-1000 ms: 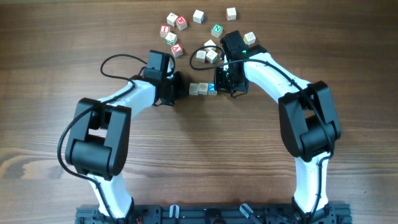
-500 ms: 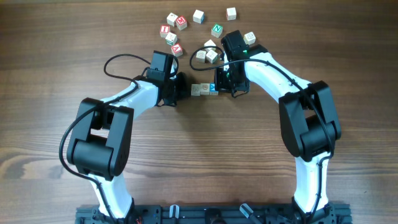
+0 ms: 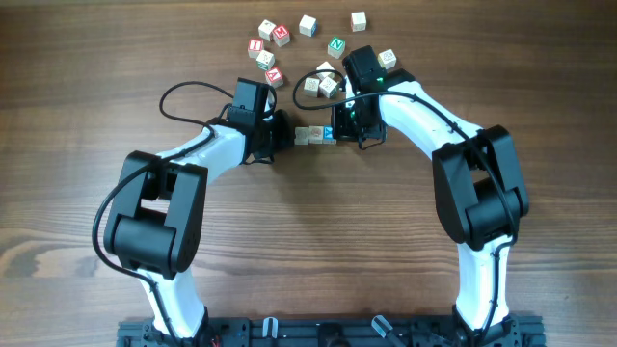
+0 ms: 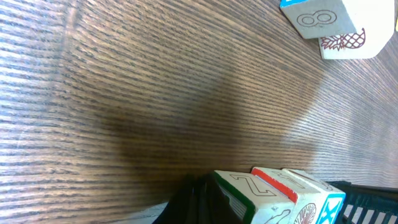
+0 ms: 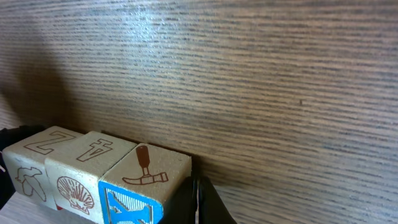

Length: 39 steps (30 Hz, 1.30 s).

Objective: Form a horizontal line

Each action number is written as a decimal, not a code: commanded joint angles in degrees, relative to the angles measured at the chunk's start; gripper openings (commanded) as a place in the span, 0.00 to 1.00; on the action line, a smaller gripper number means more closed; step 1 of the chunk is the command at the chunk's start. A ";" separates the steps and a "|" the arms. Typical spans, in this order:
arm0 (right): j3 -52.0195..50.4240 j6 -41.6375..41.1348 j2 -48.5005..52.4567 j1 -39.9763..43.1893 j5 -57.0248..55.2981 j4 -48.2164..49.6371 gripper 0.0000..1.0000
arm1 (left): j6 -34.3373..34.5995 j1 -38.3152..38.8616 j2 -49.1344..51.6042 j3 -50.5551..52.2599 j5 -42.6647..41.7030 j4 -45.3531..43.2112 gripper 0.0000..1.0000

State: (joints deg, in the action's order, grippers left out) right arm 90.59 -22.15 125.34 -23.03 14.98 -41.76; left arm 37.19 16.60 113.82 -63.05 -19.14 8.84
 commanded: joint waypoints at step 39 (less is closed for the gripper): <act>1.07 7.10 -1.84 -0.13 2.43 0.92 0.05 | -0.72 0.57 5.51 1.33 3.19 3.02 0.04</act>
State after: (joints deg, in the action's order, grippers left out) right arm 90.59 -17.63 125.34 -22.68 14.83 -41.15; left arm 37.19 16.51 115.24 -64.51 -18.74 8.78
